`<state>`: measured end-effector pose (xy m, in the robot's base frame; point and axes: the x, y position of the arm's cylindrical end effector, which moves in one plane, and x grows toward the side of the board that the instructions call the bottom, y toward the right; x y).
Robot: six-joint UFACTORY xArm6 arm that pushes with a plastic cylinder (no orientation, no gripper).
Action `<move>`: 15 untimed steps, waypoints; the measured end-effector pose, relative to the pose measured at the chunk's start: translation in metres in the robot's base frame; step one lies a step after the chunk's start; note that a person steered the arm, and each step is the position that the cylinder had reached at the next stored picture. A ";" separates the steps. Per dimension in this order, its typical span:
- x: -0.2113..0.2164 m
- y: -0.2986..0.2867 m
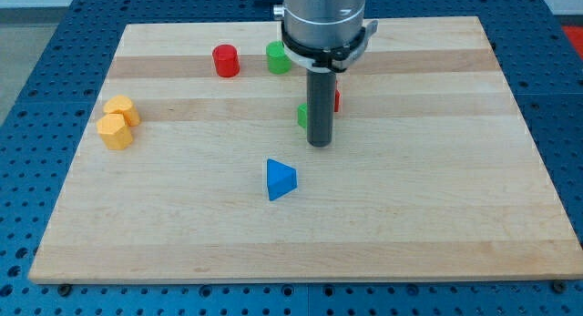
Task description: Push the green star parallel to the yellow hexagon
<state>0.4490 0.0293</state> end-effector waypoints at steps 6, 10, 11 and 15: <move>-0.106 -0.061; -0.082 -0.143; -0.080 -0.175; -0.055 -0.205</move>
<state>0.3941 -0.1759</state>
